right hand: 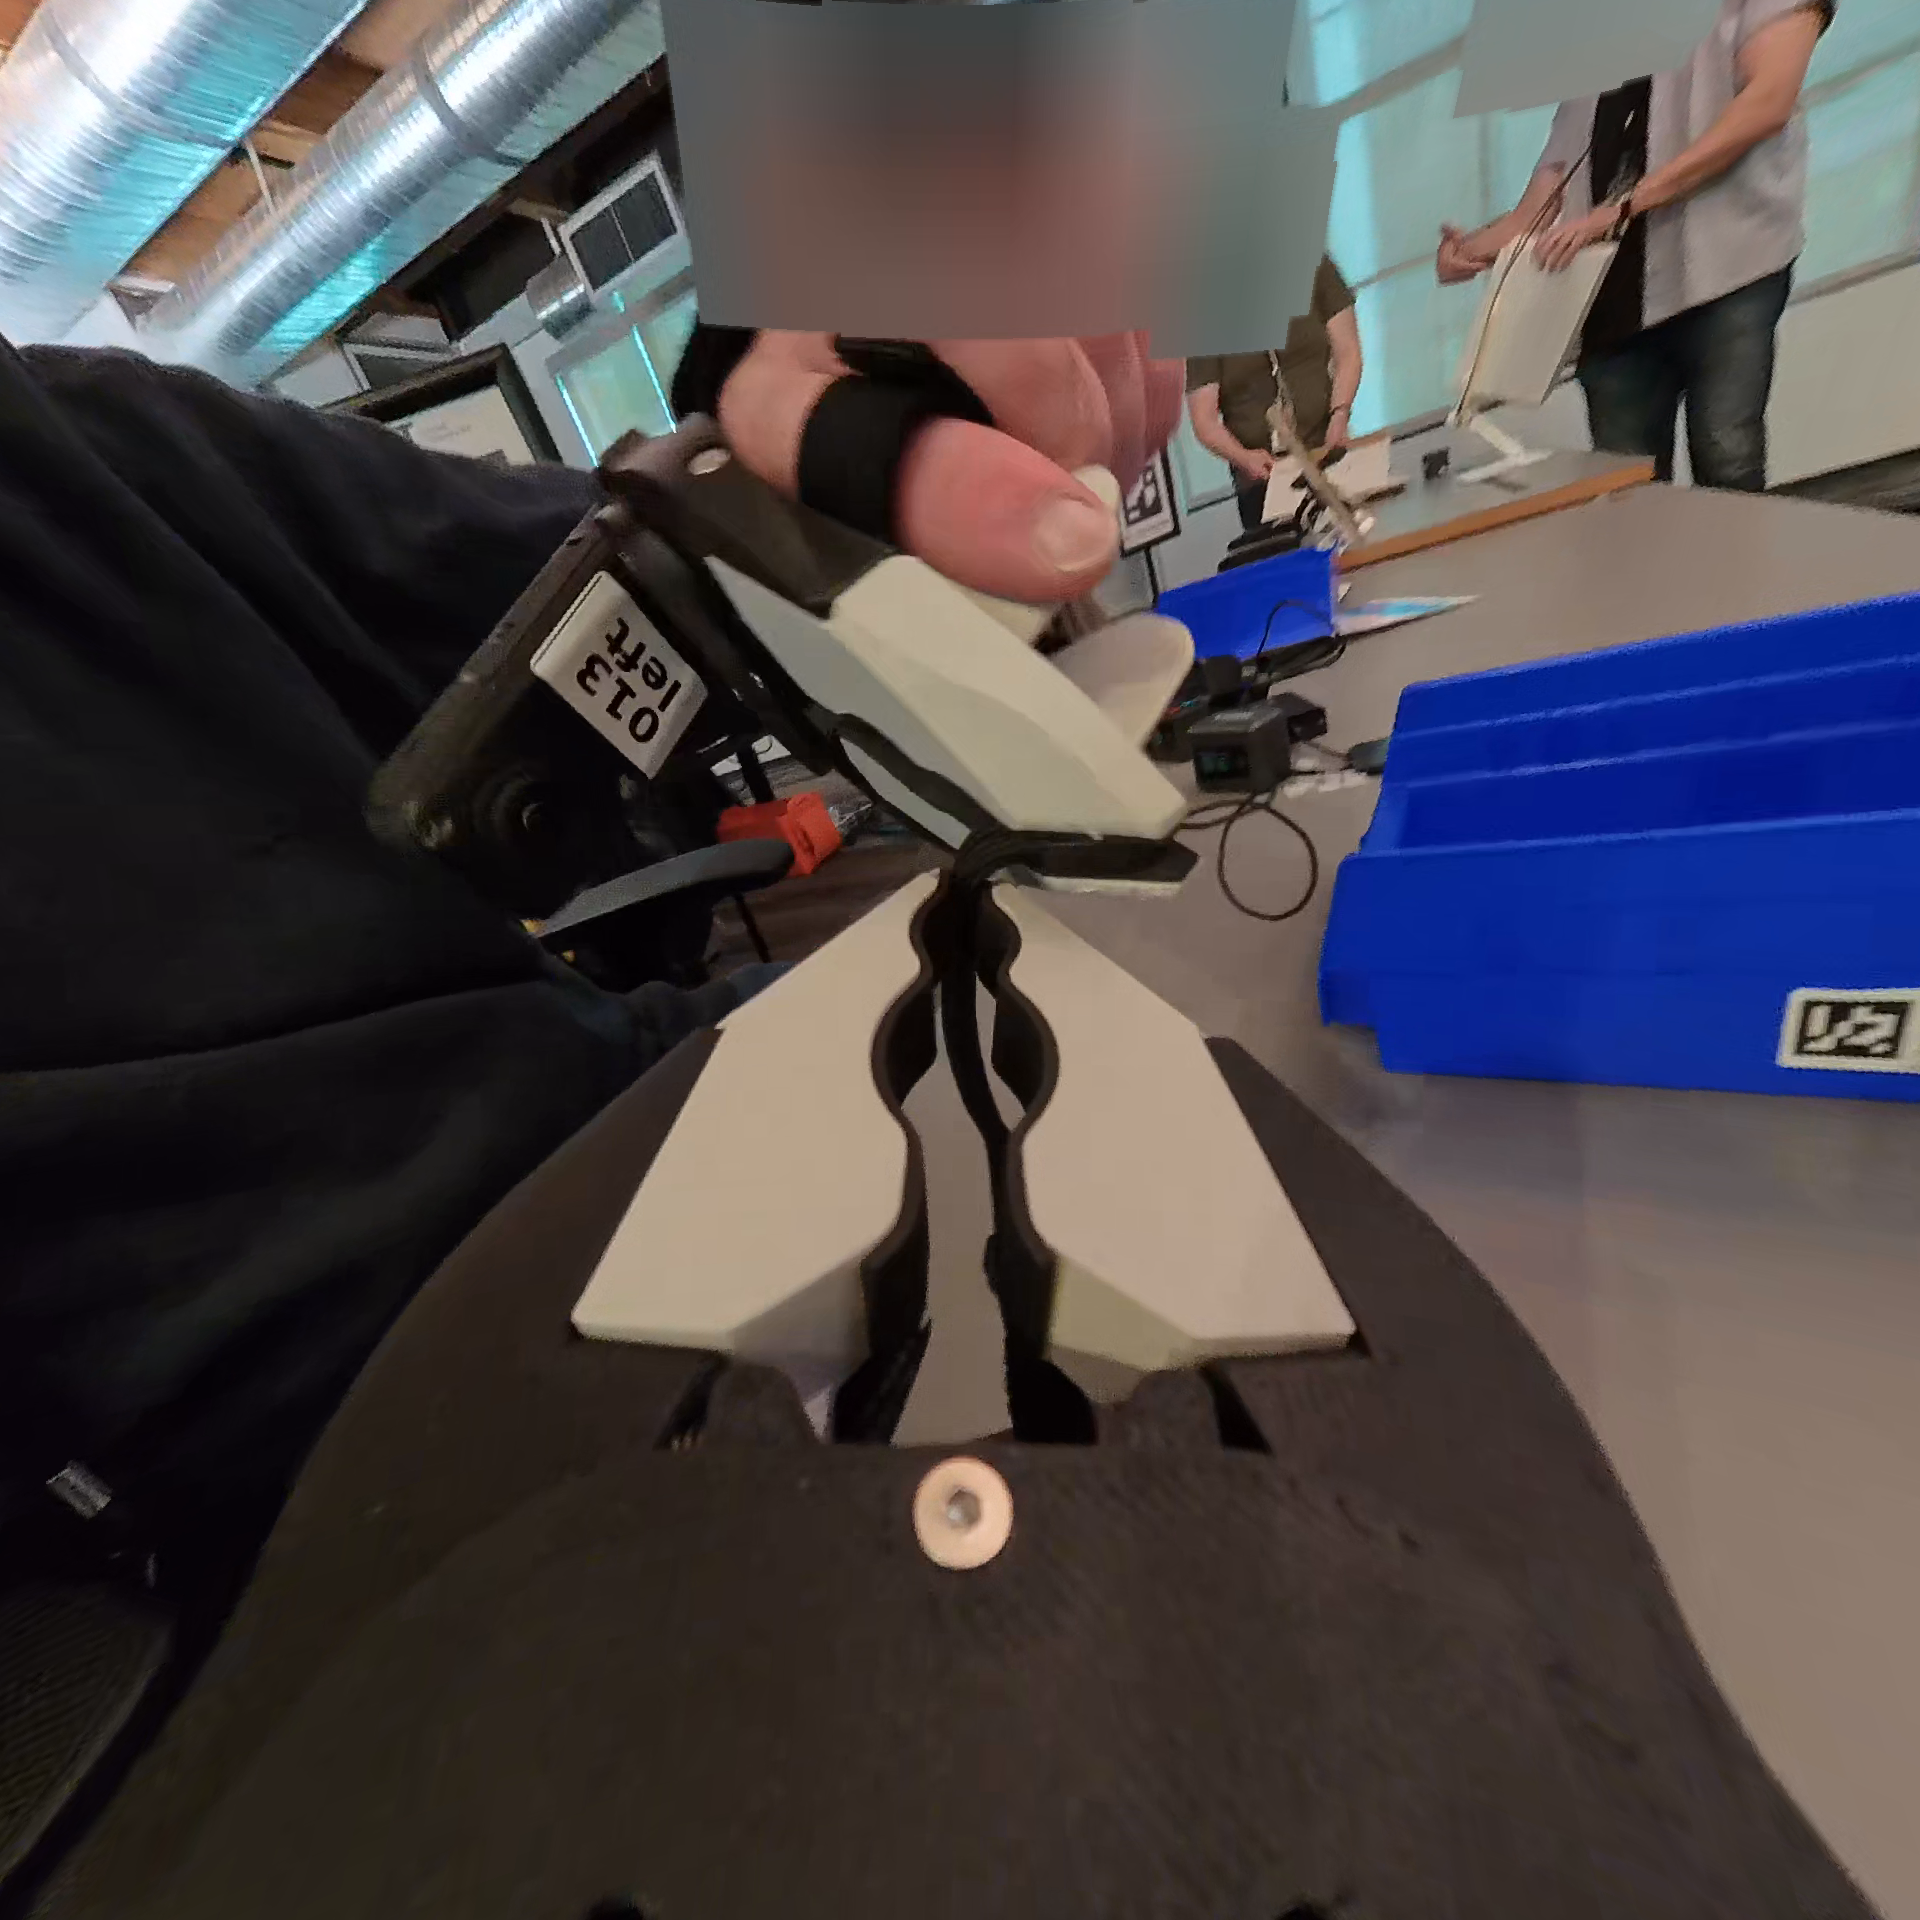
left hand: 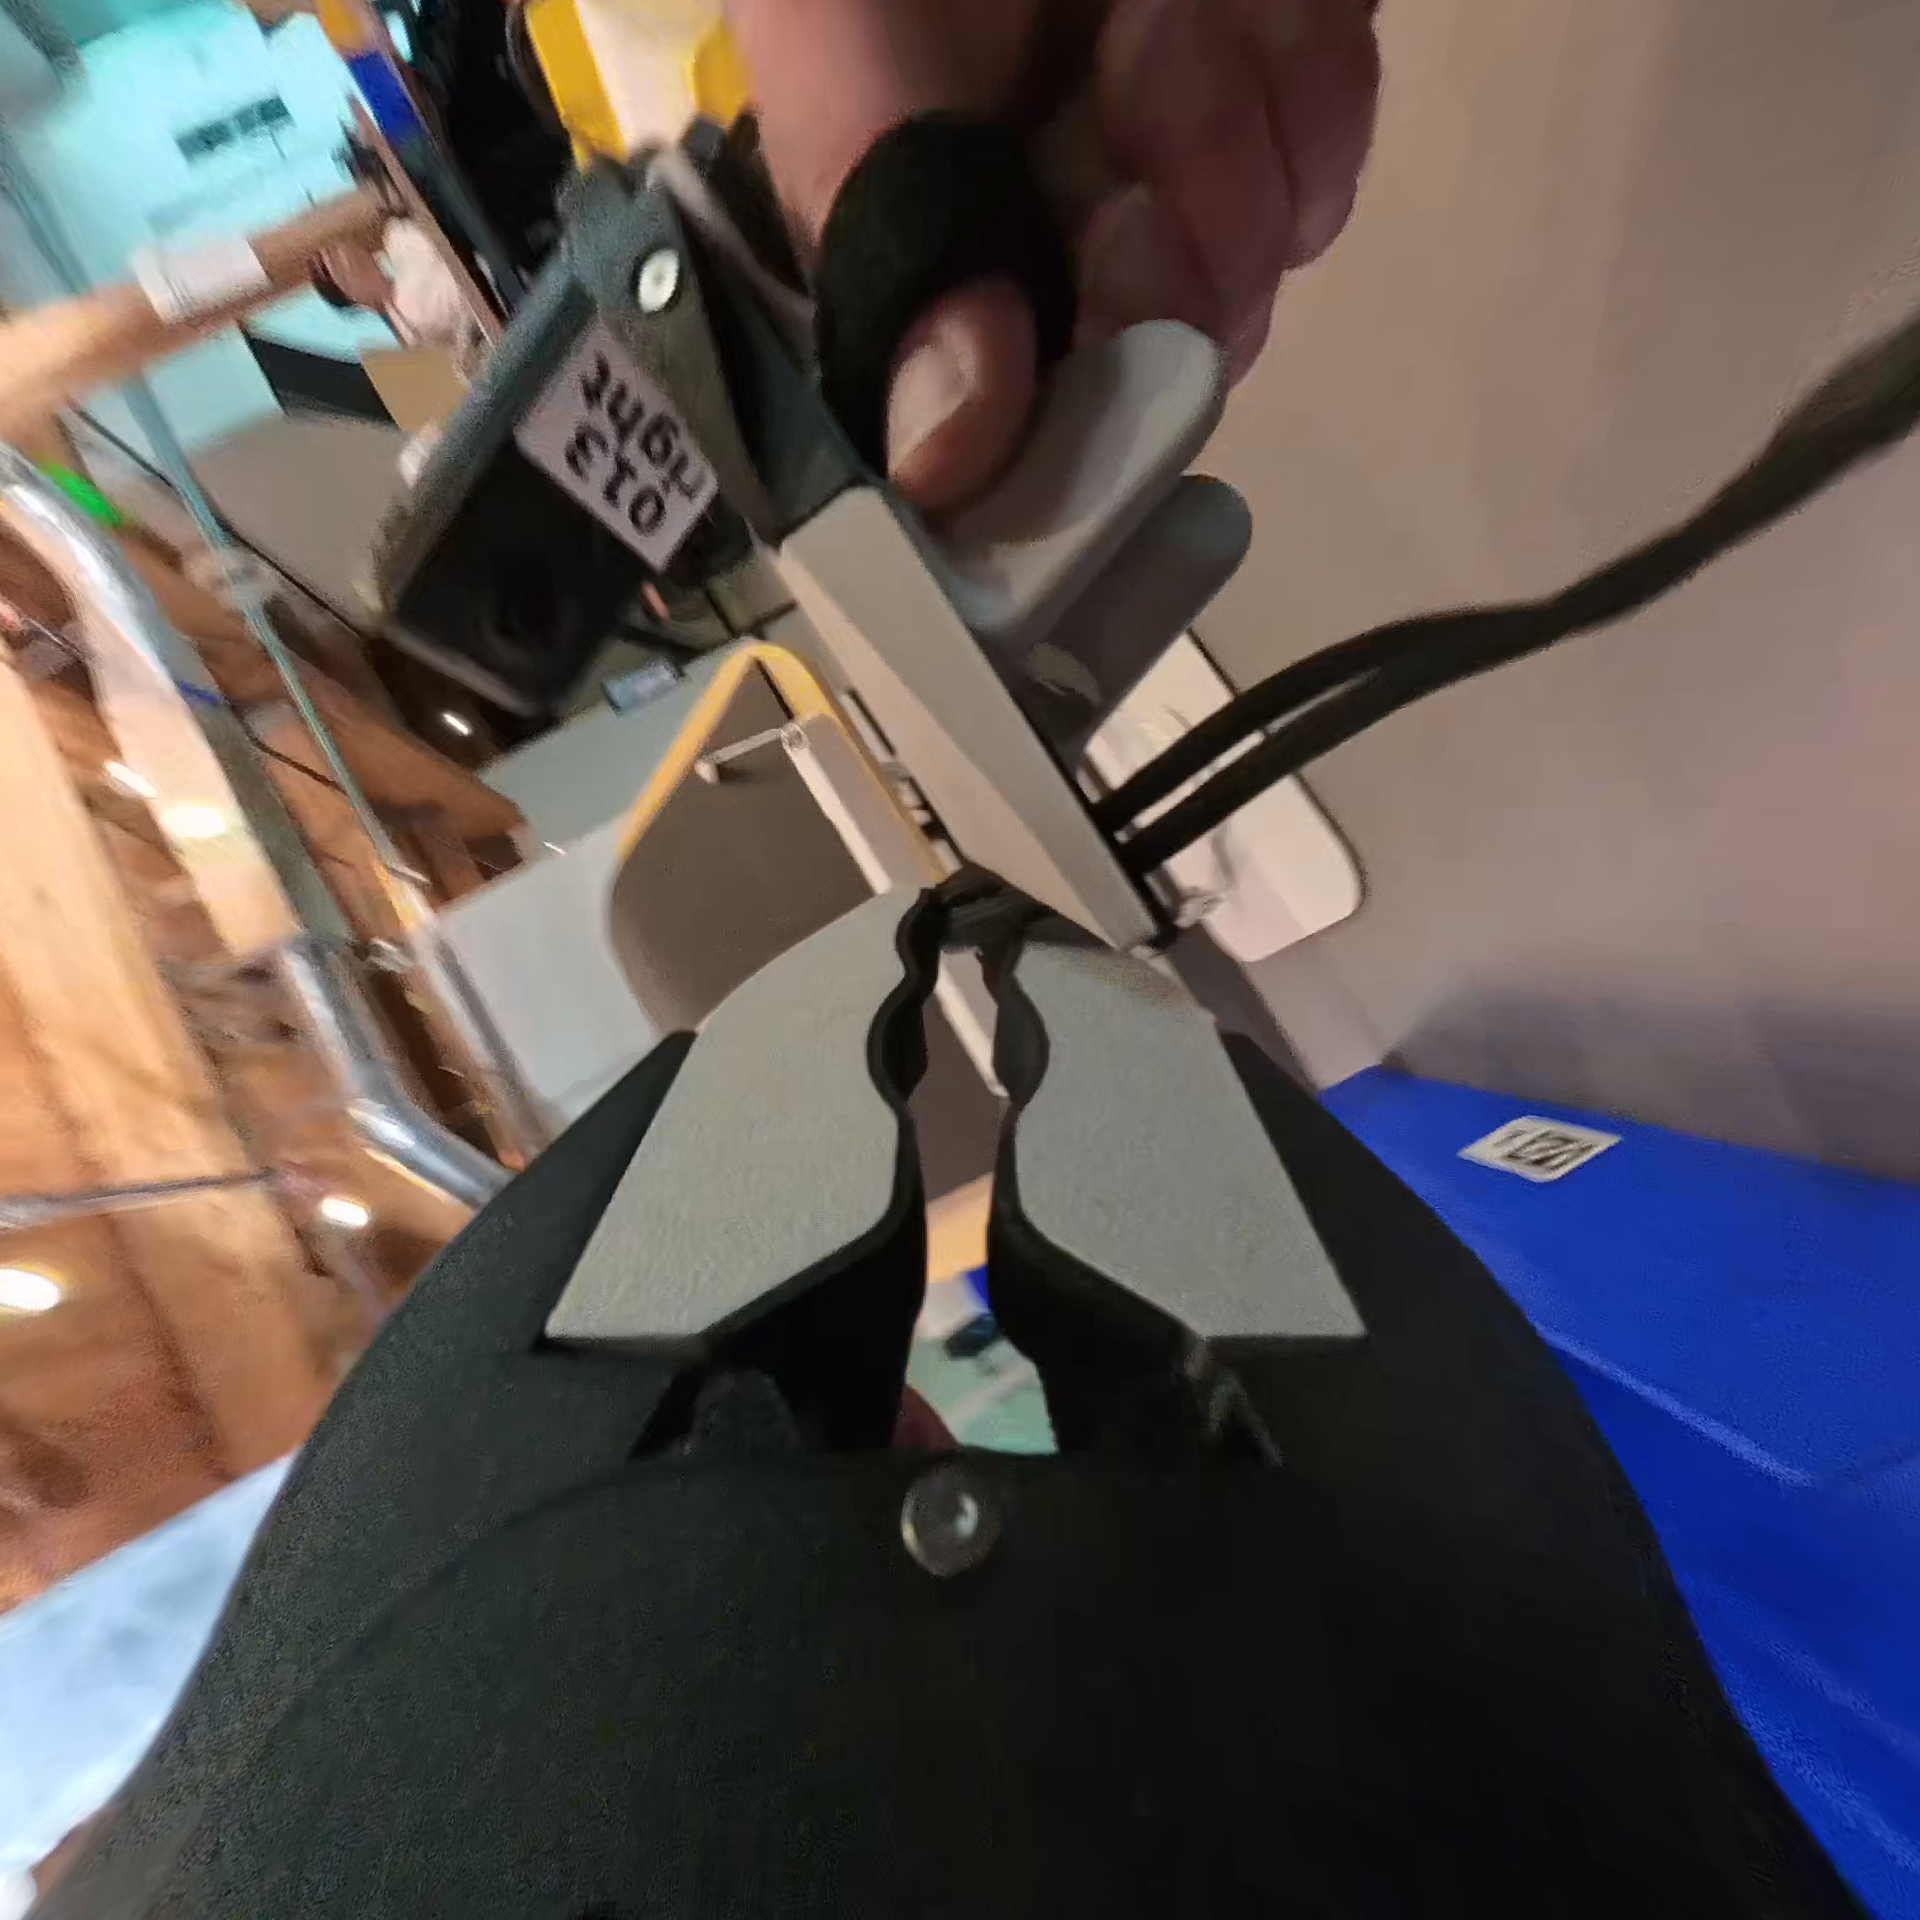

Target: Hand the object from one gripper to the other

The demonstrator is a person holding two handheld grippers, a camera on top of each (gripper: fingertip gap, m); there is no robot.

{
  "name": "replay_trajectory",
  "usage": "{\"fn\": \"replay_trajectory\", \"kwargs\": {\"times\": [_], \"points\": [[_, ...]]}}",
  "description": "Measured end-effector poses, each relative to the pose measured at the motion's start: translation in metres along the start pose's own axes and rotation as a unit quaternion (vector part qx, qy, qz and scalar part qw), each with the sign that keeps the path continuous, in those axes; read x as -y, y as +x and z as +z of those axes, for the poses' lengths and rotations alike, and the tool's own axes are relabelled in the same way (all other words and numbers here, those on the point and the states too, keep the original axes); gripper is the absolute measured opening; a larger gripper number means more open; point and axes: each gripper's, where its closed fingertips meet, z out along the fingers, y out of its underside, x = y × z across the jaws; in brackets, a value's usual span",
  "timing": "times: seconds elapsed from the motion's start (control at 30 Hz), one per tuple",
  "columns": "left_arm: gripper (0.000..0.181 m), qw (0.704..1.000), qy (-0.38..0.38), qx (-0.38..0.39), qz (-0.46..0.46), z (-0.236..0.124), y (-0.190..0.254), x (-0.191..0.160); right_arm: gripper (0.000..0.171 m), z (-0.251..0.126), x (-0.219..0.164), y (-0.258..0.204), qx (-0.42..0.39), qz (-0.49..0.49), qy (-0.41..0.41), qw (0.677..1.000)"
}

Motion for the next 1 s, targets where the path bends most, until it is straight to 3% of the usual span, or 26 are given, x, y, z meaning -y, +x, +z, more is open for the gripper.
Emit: {"fn": "replay_trajectory", "kwargs": {"times": [0.13,0.23,0.4,0.5,0.6,0.67,0.73,0.83,1.0], "points": [[0.007,0.974,-0.008,-0.044,-0.223,0.004,0.005,-0.018,0.027,-0.014,0.023,0.003,-0.037,-0.050,0.046,0.997],[0.007,0.911,0.022,-0.087,-0.402,0.005,0.015,-0.023,0.042,-0.027,0.043,0.003,-0.064,-0.087,0.099,0.989],[0.007,0.742,0.121,-0.156,-0.641,0.002,0.026,-0.011,0.040,-0.043,0.052,0.008,-0.124,-0.166,0.102,0.973],[0.007,0.641,0.161,-0.209,-0.720,0.002,0.033,0.001,0.041,-0.036,0.044,0.002,-0.138,-0.242,0.053,0.959],[0.007,0.537,0.209,-0.273,-0.770,-0.003,0.034,0.014,0.043,-0.024,0.026,-0.002,-0.169,-0.361,-0.034,0.916],[0.007,0.491,0.223,-0.304,-0.785,-0.005,0.037,0.016,0.047,-0.016,0.011,0.003,-0.194,-0.424,-0.101,0.879],[0.007,0.487,0.206,-0.319,-0.786,-0.003,0.047,0.013,0.056,-0.010,-0.002,0.012,-0.213,-0.463,-0.153,0.847],[0.007,0.450,0.188,-0.342,-0.803,-0.003,0.056,0.005,0.070,-0.002,-0.015,0.024,-0.240,-0.503,-0.202,0.805],[0.007,0.415,0.196,-0.382,-0.802,-0.011,0.060,0.011,0.077,0.014,-0.030,0.035,-0.263,-0.570,-0.245,0.739]]}}
